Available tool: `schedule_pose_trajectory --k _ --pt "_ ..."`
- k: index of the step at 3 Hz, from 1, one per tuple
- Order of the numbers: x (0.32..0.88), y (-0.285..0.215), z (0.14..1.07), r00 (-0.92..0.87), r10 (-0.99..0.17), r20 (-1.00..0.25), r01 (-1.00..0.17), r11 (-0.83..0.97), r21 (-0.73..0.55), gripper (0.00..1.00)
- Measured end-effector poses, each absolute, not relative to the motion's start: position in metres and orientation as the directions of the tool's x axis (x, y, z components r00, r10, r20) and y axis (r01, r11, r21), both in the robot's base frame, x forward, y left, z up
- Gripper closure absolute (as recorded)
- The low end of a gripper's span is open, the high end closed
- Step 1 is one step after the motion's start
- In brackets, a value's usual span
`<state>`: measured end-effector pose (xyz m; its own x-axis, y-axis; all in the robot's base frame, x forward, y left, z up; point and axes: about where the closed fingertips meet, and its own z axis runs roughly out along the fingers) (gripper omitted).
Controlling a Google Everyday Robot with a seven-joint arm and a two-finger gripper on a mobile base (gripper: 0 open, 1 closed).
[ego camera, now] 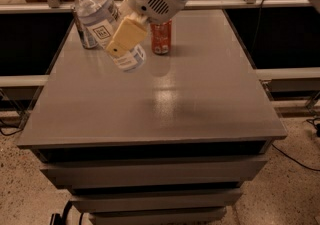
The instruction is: Knock blue plastic bottle over
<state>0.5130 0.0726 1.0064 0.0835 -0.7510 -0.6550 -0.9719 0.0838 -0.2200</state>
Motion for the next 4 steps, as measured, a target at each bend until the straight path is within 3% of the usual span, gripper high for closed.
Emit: schedule_pose_trajectory --k 2,3,4 --pt "0.555 0.005 0.931 0.019 -0.963 -0.270 -0.964 0.054 -0.261 1.00" --pt "0.582 -0.049 0.901 -0.046 -0.996 -0.080 -0.948 0.069 -0.312 1.00" --pt "0.595 -0.100 0.887 -0.097 -0.991 0.092 -0.929 0.057 -0.366 0.82"
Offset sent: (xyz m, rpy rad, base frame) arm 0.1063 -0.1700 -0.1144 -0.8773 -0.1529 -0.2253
